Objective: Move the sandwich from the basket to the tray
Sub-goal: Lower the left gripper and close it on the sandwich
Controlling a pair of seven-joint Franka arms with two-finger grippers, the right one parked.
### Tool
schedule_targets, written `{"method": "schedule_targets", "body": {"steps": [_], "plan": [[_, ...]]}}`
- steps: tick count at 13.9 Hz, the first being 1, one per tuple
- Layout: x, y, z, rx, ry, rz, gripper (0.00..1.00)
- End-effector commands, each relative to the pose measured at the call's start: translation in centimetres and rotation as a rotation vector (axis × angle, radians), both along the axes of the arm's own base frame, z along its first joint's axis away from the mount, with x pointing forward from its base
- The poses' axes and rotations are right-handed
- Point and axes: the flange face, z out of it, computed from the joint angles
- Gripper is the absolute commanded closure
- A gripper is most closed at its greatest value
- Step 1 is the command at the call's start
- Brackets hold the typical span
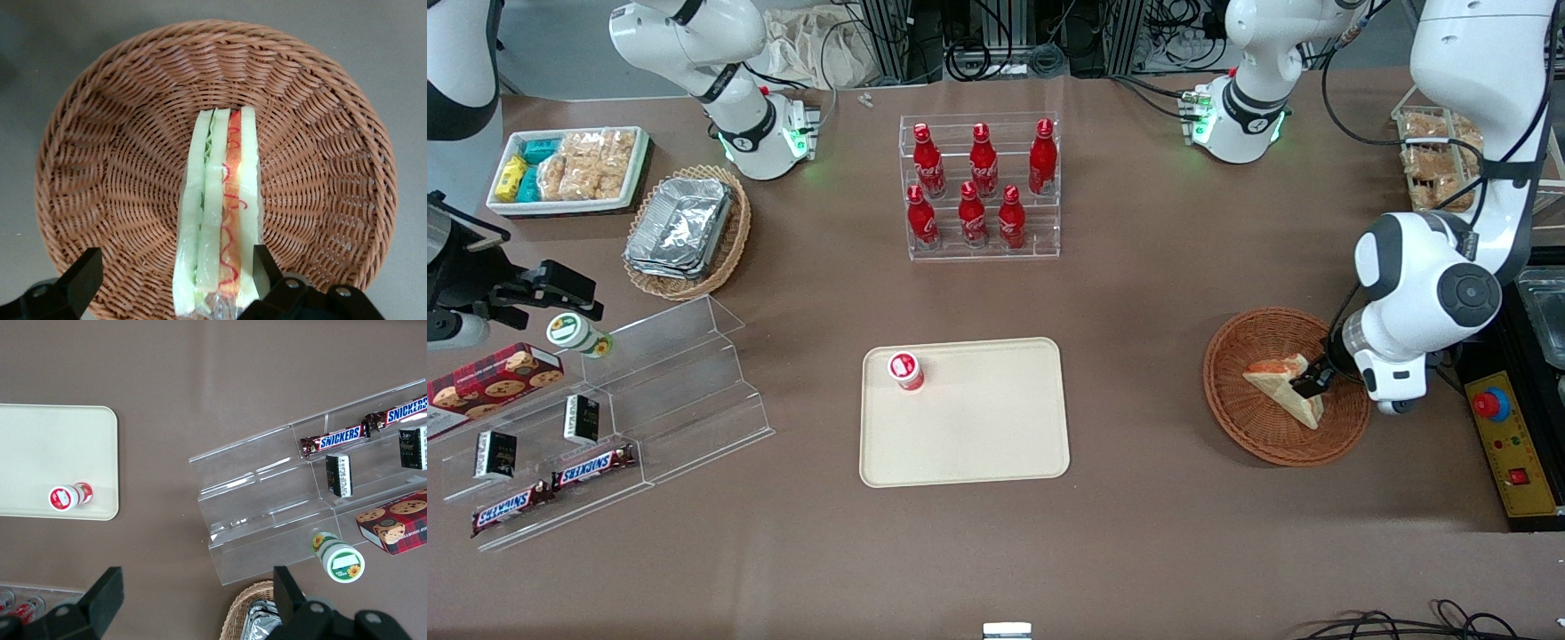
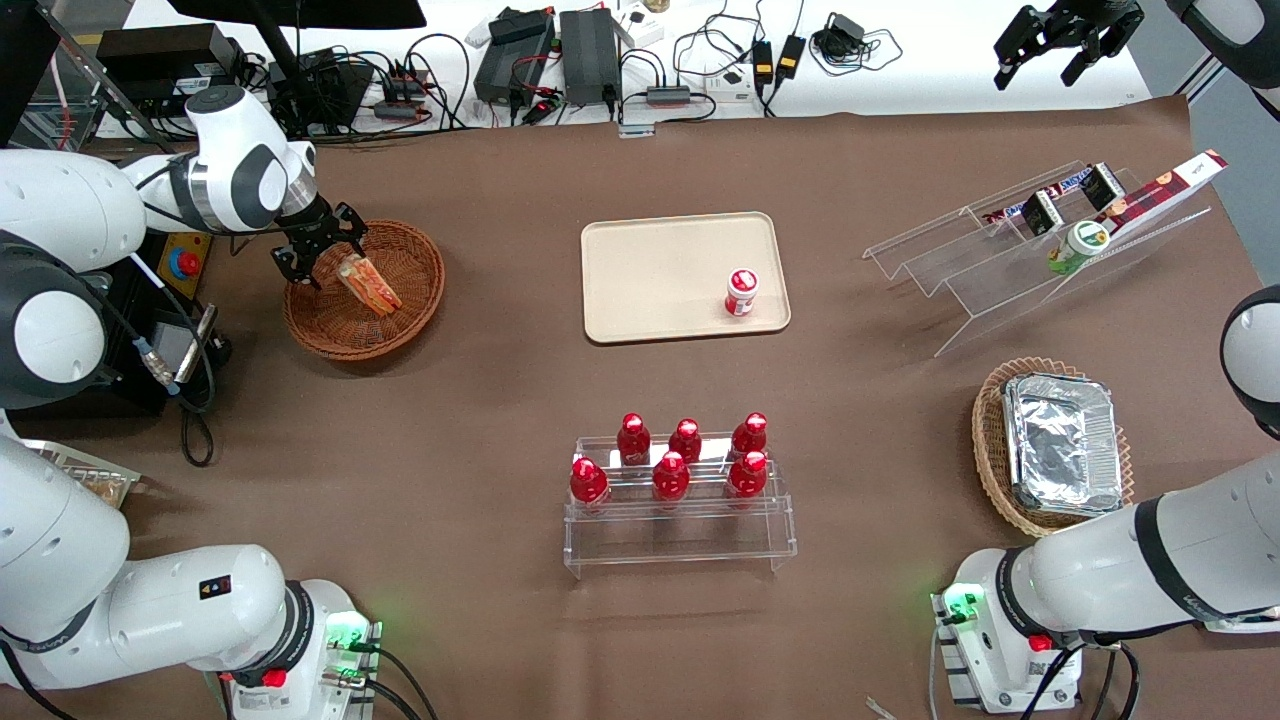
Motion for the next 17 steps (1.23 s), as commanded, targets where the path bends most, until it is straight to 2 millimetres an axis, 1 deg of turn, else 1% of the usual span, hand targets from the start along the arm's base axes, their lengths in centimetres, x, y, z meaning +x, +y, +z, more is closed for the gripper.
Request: {"method": "schedule_targets", "body": {"steps": [1,7,11,14,15,16,17], "plan": [[-0.1,-0.3,-1.3,0.001,-0.006,0.026,0.00],[0.1,-0.4,-1.5,0.000,-0.011,0.044,0.00],[0.4,-1.2,-3.6,-0.012,-0.016,0.041,0.00],[0.4,-1.6,-3.9,-0.014,-0.015,0.038,0.00],[0.4,-1.6,-4.3,-0.014,-0.009,0.036,0.06],[0.5,-2.0,-4.3,-0.015,-0.010,0.033,0.30],[0.7,-2.0,-4.1,-0.015,-0.015,0.035,0.68]]}}
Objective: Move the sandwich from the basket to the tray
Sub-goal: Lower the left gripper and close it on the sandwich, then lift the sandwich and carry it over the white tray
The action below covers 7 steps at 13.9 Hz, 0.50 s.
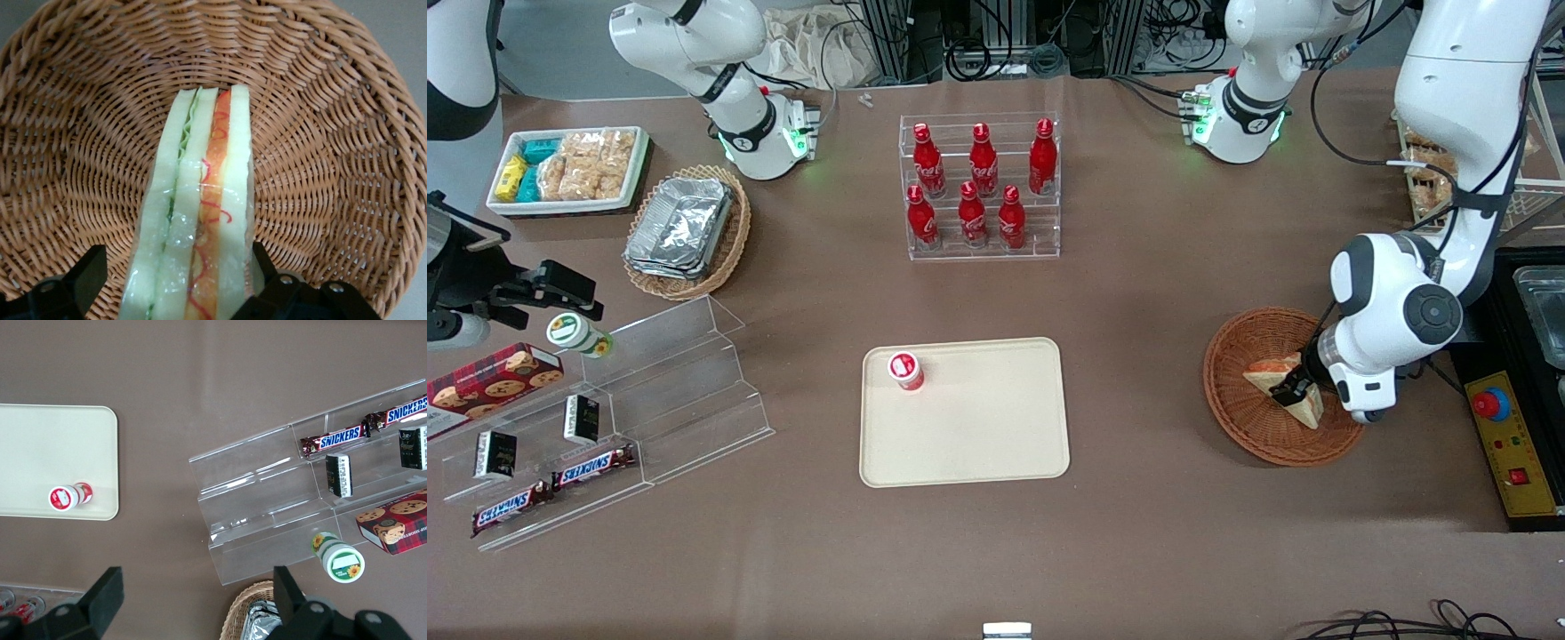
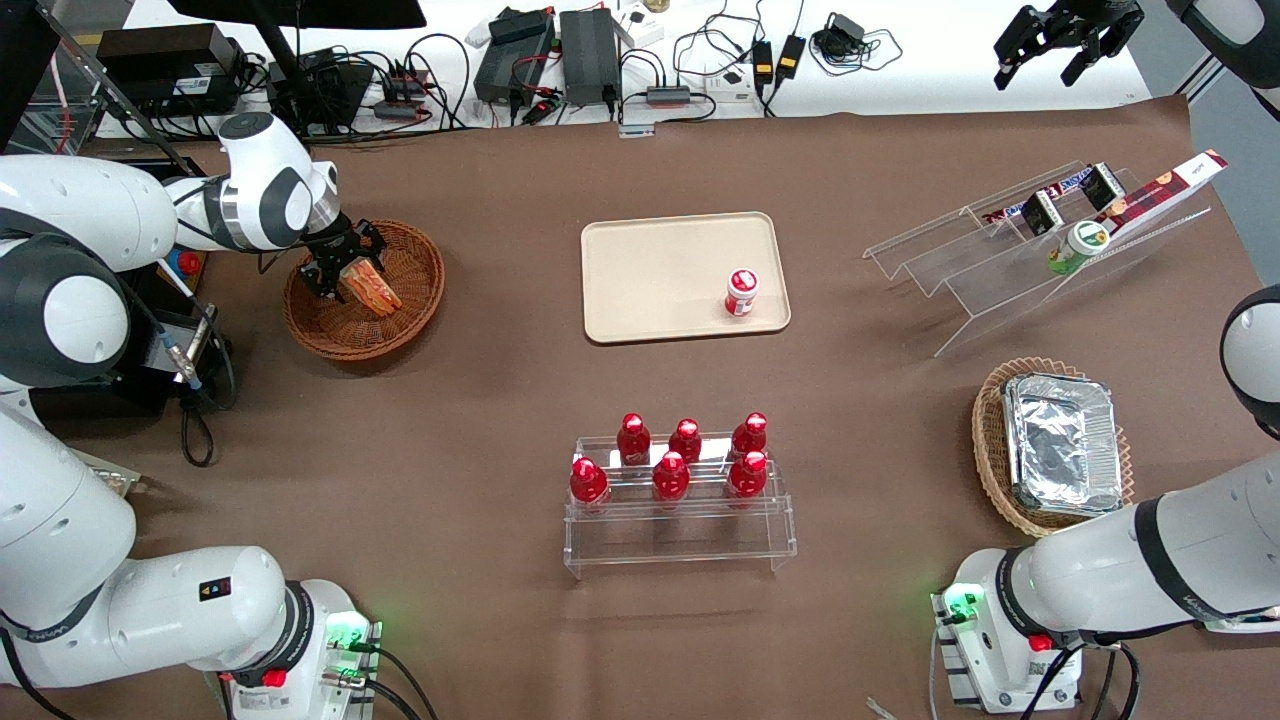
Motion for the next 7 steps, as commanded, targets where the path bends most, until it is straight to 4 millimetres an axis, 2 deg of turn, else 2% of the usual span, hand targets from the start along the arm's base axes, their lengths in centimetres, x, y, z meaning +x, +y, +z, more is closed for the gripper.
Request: {"method": "schedule_targets", "body": {"steps": [1,5,7], "plan": [[0.8,-0.7,0.6,0.005,-0.032,0.035,1.00],[2.1,-1.6,3.1,0.011,-0.031,0.052,1.00],[3.6,-1.2,6.5,0.050,0.039,0.028,1.00]]}}
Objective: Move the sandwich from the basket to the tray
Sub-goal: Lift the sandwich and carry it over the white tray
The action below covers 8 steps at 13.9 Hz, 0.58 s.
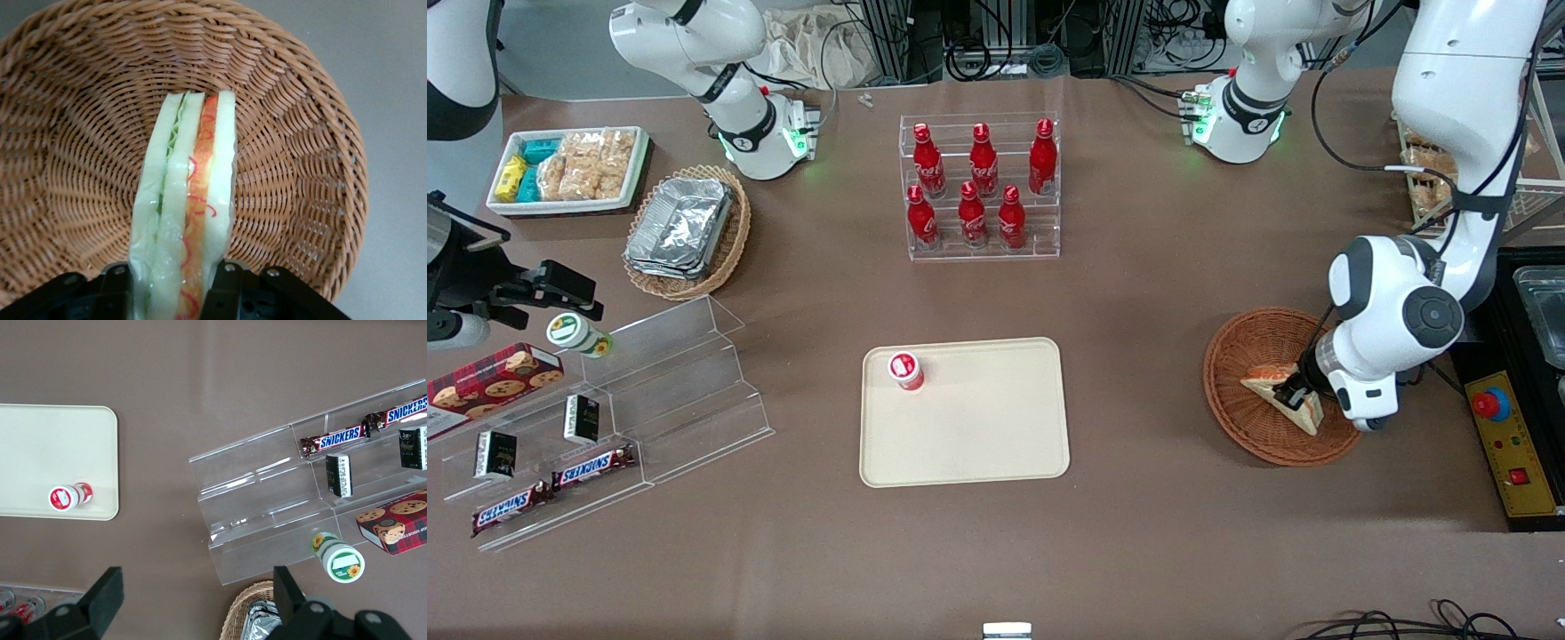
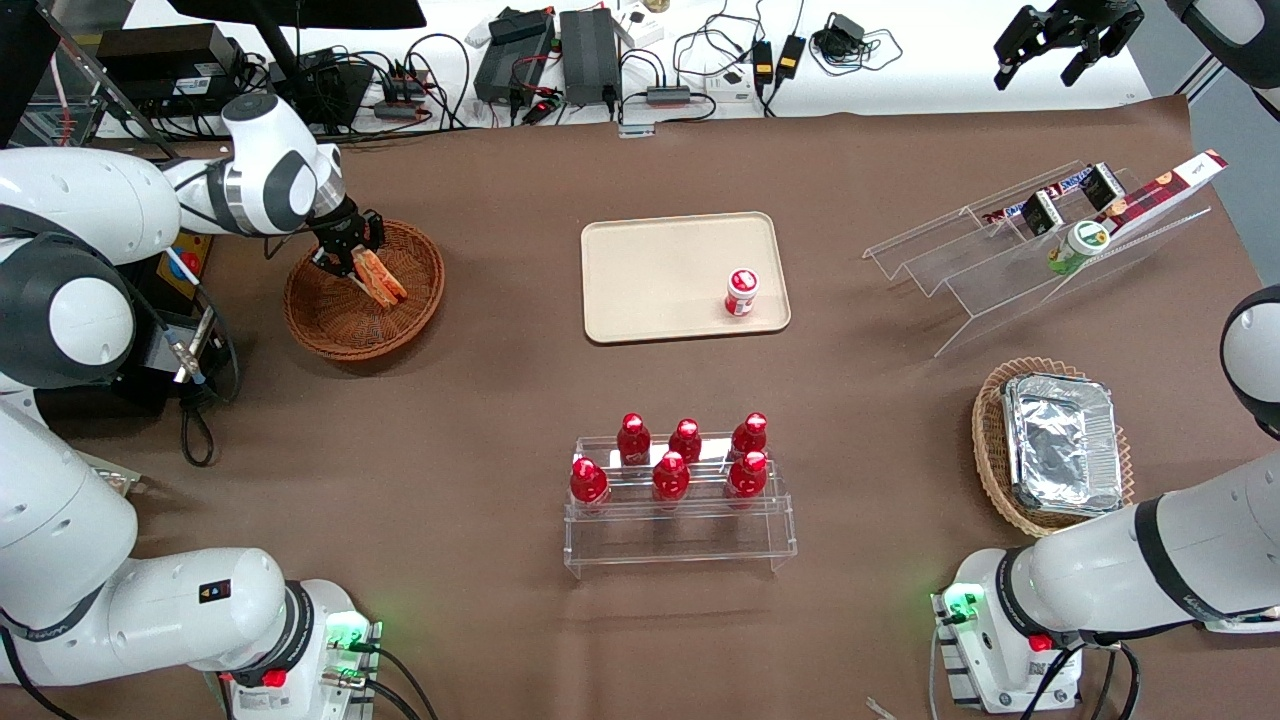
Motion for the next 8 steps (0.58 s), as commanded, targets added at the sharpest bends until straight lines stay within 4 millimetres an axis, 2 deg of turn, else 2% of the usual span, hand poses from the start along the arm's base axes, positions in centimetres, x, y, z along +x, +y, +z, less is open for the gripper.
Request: {"method": "schedule_targets", "body": {"steps": [1,2,4,8], "plan": [[2.3,0.3,5.9,0.071,0.083,-0.014,1.00],[3.0,0.3,8.7,0.080,0.120,-0.023,1.00],[3.7,-1.6,13.4,0.079,0.150,-0.061,1.00],[3.2,-6.3,24.3,0.053,0.144,-0.222,1.00]]}}
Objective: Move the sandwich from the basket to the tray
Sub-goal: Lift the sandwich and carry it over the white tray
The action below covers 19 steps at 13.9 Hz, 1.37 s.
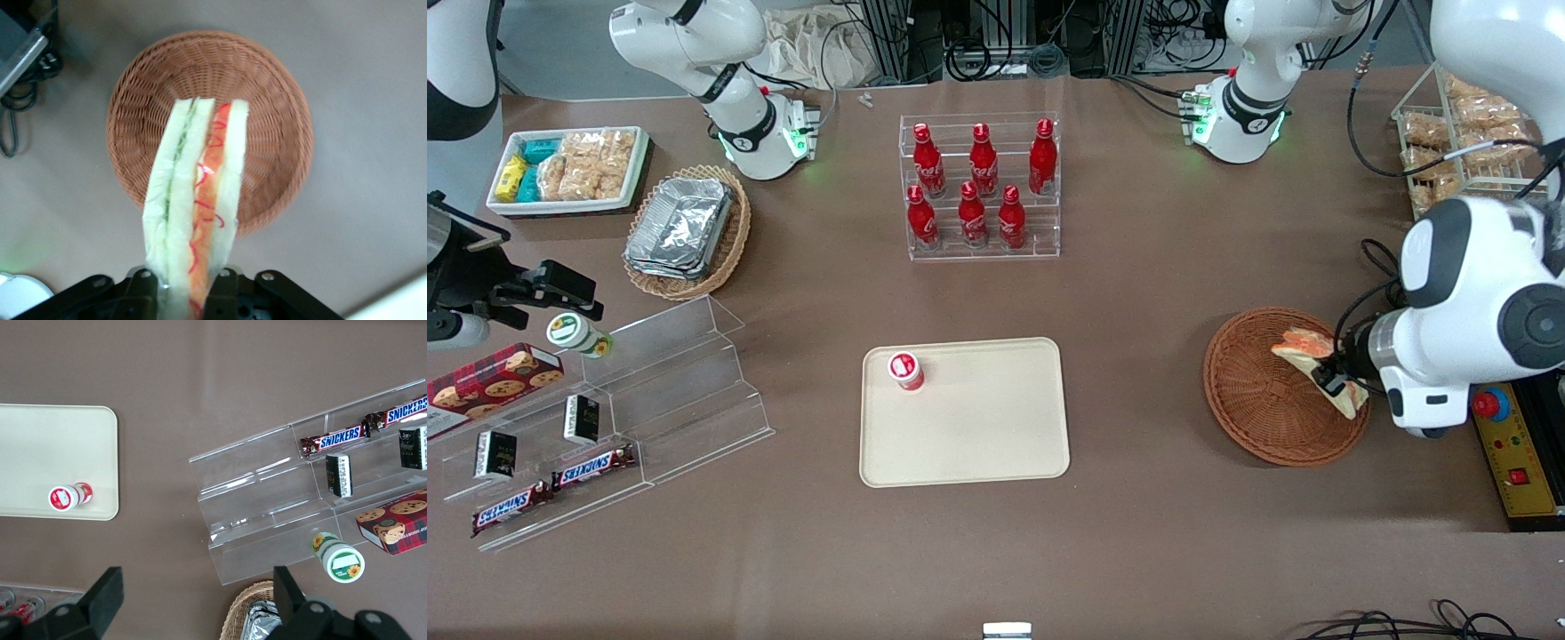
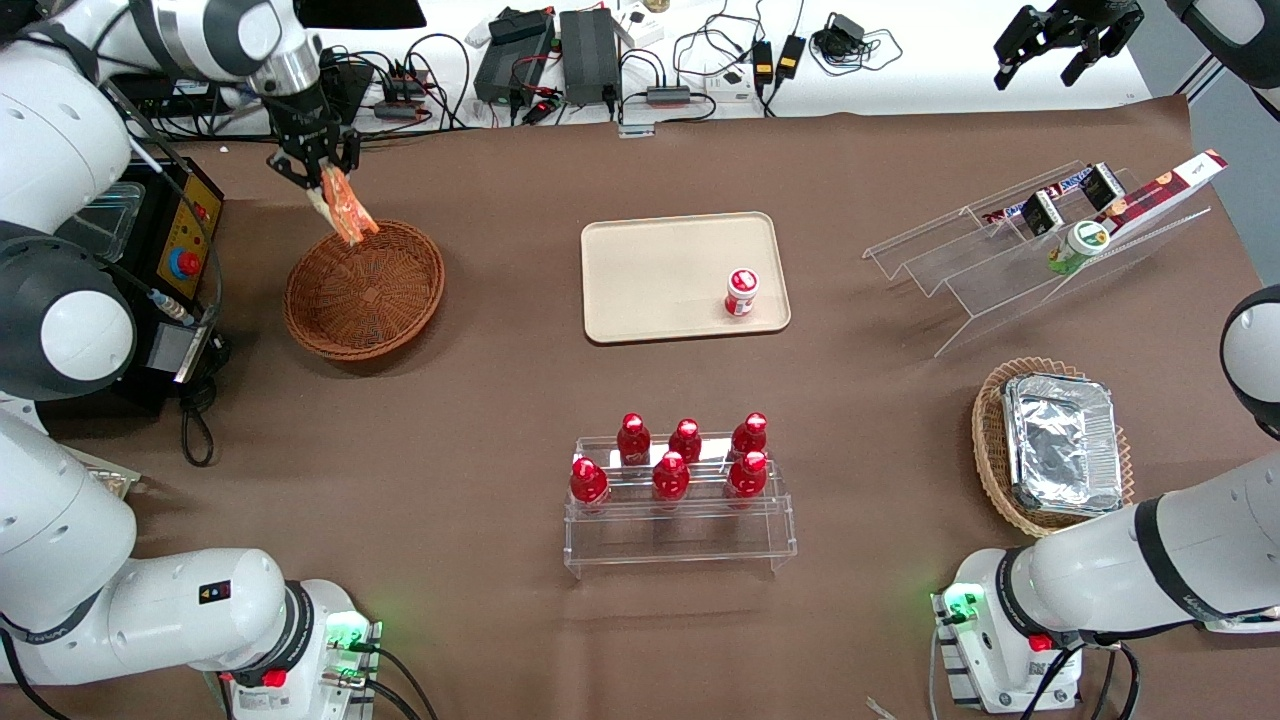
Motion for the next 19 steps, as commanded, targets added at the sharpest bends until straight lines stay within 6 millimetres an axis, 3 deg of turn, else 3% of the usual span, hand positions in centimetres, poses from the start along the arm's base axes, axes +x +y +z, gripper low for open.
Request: {"method": "schedule_targets", "body": {"steps": [1,4,7,9,10,12,19], "plan": [[-0.2,-3.4,6.4,-0.036,-0.040,-0.131,1.00],[-2.0,-10.9,7.8,-0.100,-0.063,-0.311,1.00],[-2.7,-16.6,6.0,-0.209,-0.070,-0.525,1.00],[-3.5,-22.6,3.2,-0.224,-0.101,-0.613,1.00],[-3.7,-25.1,0.8,-0.191,-0.102,-0.661,1.00],[-3.9,-28.3,-4.2,-0.131,-0.078,-0.720,1.00],[-5.0,-36.5,-17.0,-0.130,-0.149,-0.766,1.00]]}}
